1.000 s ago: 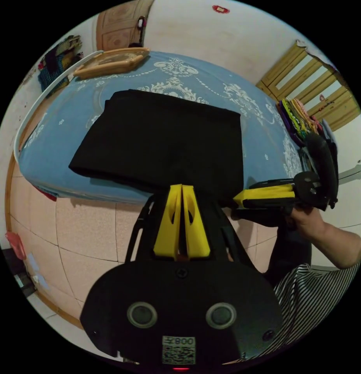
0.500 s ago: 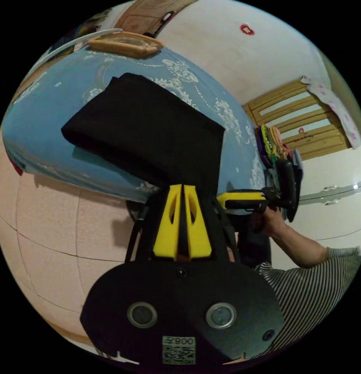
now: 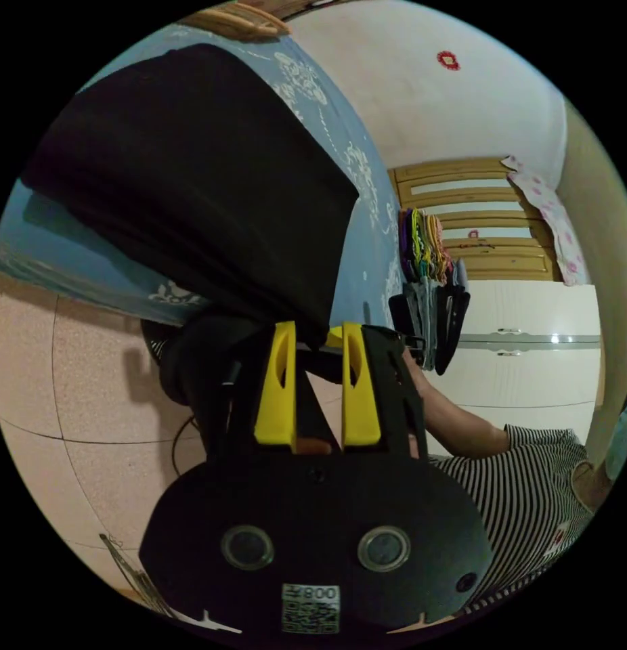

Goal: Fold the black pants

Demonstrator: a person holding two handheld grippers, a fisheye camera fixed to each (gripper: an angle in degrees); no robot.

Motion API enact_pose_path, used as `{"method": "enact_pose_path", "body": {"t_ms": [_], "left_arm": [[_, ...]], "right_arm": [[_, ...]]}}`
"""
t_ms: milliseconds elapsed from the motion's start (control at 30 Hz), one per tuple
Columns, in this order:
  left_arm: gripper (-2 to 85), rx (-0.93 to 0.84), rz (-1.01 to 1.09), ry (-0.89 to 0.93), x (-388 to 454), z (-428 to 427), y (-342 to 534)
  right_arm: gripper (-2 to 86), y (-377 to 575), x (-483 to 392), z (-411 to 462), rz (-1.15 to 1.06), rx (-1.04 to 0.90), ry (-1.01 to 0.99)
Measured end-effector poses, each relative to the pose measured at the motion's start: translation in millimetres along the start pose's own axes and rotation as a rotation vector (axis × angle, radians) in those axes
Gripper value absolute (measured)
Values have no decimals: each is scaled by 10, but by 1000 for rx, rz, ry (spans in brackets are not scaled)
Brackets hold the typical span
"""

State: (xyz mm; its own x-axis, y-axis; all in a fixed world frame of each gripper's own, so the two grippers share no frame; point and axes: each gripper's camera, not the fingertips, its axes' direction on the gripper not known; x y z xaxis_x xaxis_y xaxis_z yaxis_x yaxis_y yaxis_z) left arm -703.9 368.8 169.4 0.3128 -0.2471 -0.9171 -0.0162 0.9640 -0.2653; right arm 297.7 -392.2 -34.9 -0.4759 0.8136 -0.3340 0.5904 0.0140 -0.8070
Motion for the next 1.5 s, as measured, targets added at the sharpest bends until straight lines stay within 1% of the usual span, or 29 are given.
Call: {"method": "enact_pose_path", "body": {"t_ms": [100,333,500,733,800,867,967,1000,1033,1133,1233,1333,1433,1500], "left_arm": [[59,-60,-32,-4,-103,84,-124],[37,30,7,116,-212,-123,-168],[34,59,7,153,-302,-215,-220],[36,76,-39,196,-531,-320,-241],[36,77,-32,189,-562,-390,-219],[37,108,-37,183,-624,-509,-170],[45,226,-110,182,-844,-786,-51],[54,292,-157,188,-960,-902,4],[69,369,-205,216,-1084,-1010,57],[122,505,-323,310,-1368,-1147,114],[147,611,-392,417,-1546,-1158,83],[155,663,-440,521,-1623,-1071,-4],[157,686,-474,568,-1589,-976,-87],[157,686,-468,568,-1533,-946,-112]], "right_arm": [[85,18,121,-171,-3,-1,-11],[98,118,465,-571,62,79,-176],[115,161,626,-757,97,106,-291],[102,248,805,-967,151,120,-366],[81,296,855,-1074,159,110,-364],[63,339,871,-1164,159,100,-344],[45,419,853,-1325,141,90,-320],[41,452,825,-1390,124,87,-311],[40,468,810,-1423,113,84,-305],[35,559,754,-1578,84,79,-301],[33,674,718,-1725,72,85,-329],[31,807,684,-1876,73,99,-367],[28,934,637,-2025,74,115,-414],[27,1029,571,-2154,59,121,-430]]}}
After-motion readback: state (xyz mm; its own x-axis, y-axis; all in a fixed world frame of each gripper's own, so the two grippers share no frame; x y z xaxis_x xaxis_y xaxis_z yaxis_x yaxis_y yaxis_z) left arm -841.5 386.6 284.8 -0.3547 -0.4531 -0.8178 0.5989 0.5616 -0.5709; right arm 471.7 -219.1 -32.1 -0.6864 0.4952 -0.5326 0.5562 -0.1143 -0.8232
